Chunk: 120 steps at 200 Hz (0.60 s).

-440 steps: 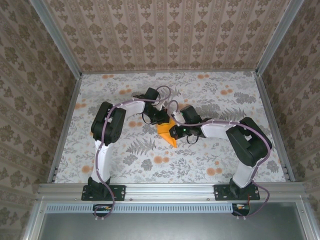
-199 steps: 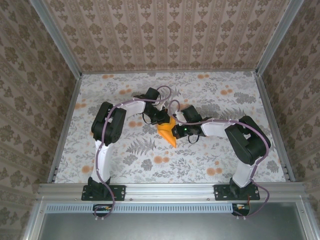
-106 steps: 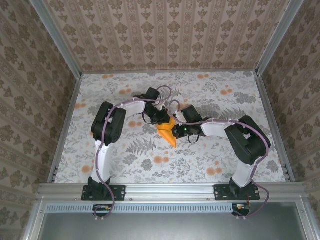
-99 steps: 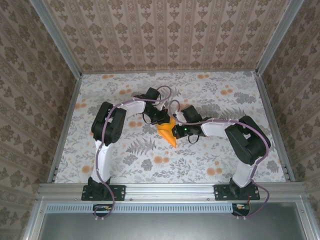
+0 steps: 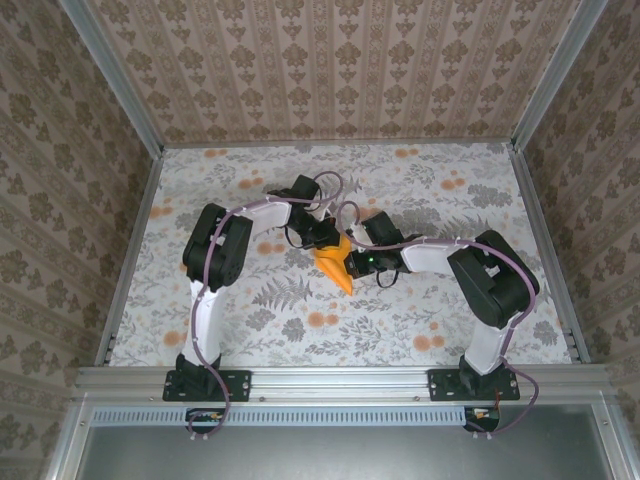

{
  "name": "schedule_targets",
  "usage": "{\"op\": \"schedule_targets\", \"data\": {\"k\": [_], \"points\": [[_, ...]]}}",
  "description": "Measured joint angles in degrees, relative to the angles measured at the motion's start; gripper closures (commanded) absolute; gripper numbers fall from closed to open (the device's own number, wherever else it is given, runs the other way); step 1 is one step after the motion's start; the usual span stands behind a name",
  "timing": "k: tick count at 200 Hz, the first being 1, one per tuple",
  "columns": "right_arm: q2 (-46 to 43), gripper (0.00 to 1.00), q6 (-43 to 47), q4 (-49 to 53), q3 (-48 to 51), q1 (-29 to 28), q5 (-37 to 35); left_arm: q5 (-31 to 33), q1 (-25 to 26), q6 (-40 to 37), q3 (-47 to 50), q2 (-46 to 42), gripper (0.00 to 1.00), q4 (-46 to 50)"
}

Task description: Fold a paper plane with a square sheet of paper (fold left side to right side)

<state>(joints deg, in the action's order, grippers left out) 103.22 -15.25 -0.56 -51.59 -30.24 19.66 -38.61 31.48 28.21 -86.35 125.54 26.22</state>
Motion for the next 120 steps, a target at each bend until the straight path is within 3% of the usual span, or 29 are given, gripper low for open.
{"op": "schedule_targets", "data": {"k": [120], "points": [[-1.0,1.00,-0.2,0.2,0.0,0.0,0.0,0.0,0.0,0.0,0.0,0.0,0.97,0.0]]}}
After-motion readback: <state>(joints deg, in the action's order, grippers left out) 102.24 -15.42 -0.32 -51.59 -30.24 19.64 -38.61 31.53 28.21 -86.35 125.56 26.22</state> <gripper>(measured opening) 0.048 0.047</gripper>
